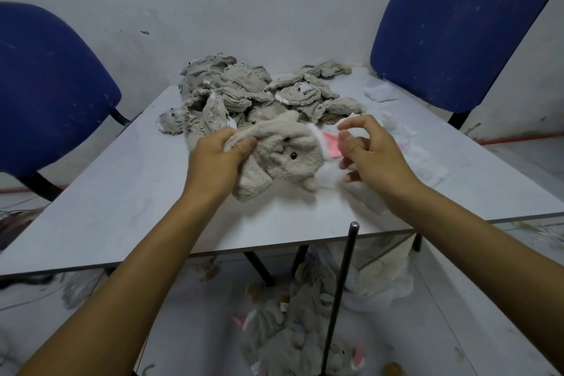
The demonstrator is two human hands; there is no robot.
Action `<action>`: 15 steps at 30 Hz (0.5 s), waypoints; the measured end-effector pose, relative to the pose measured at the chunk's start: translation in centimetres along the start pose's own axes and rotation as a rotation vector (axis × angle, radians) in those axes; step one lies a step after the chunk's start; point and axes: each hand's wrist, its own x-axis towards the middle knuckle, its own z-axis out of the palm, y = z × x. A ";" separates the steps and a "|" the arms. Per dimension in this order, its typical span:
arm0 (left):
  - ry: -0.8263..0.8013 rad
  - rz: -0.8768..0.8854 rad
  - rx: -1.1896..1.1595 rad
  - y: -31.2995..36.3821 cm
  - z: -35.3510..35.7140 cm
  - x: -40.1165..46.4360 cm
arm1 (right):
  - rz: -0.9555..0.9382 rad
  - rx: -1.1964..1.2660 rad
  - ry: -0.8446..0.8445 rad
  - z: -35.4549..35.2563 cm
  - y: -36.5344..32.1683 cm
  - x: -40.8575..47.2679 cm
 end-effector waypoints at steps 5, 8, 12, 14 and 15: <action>0.107 0.514 0.457 -0.4 -1.1 0.1 | -0.151 -0.742 -0.206 -0.4 0.8 -0.4; -0.461 0.480 0.583 -0.8 -0.9 -0.6 | -0.162 -1.075 -0.337 0.1 2.0 -0.8; -0.692 0.264 0.510 -0.7 -0.5 -1.1 | -0.209 -1.099 -0.295 0.4 2.6 -0.6; -0.597 0.254 0.450 -0.7 -0.4 -1.2 | -0.213 -1.079 -0.256 0.4 3.0 -0.5; -0.537 0.272 0.482 -0.8 -0.3 -1.2 | -0.223 -1.056 -0.233 0.5 3.1 -0.6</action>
